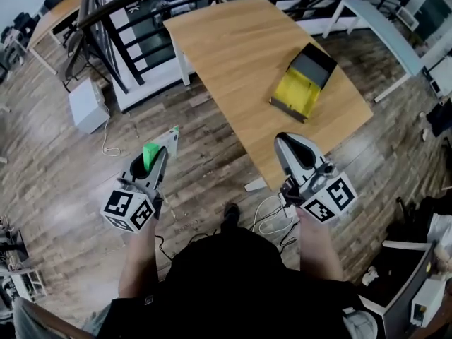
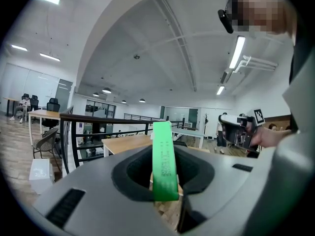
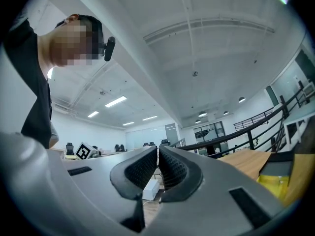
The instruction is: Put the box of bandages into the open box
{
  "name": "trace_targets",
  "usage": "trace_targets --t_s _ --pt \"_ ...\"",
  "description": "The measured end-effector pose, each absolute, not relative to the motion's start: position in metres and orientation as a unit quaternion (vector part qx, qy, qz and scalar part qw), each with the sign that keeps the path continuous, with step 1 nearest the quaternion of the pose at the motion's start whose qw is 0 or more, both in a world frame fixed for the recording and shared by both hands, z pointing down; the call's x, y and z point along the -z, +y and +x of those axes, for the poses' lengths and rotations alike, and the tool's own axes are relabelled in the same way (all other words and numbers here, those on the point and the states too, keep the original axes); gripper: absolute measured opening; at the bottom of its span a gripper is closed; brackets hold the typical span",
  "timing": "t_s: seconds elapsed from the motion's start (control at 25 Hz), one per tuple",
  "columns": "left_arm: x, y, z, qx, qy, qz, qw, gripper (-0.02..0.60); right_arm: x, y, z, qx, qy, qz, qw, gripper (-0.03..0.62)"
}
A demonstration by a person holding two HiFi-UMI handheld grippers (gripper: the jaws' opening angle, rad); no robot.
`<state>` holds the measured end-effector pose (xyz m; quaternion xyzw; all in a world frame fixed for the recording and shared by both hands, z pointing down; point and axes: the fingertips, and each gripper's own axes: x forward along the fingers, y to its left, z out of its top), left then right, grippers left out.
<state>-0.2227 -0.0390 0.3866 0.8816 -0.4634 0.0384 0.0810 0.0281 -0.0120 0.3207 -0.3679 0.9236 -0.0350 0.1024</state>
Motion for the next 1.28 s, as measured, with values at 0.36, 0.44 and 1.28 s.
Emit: trace_targets --t_s 0.36,0.44,1.28 --pt "-0.366 -0.072 -0.182 -0.037 -0.47 0.88 0.062 0.092 -0.314 -0.046 0.068 0.037 0.927 -0.351 0.125 0.038" --pt "-0.361 -0.073 -0.182 -0.035 -0.475 0.877 0.059 0.092 -0.311 -0.048 0.071 0.038 0.927 -0.349 0.132 0.038" --pt "-0.375 -0.177 -0.191 -0.012 -0.444 0.893 0.073 0.092 -0.321 -0.136 0.058 0.047 0.915 -0.385 0.11 0.038"
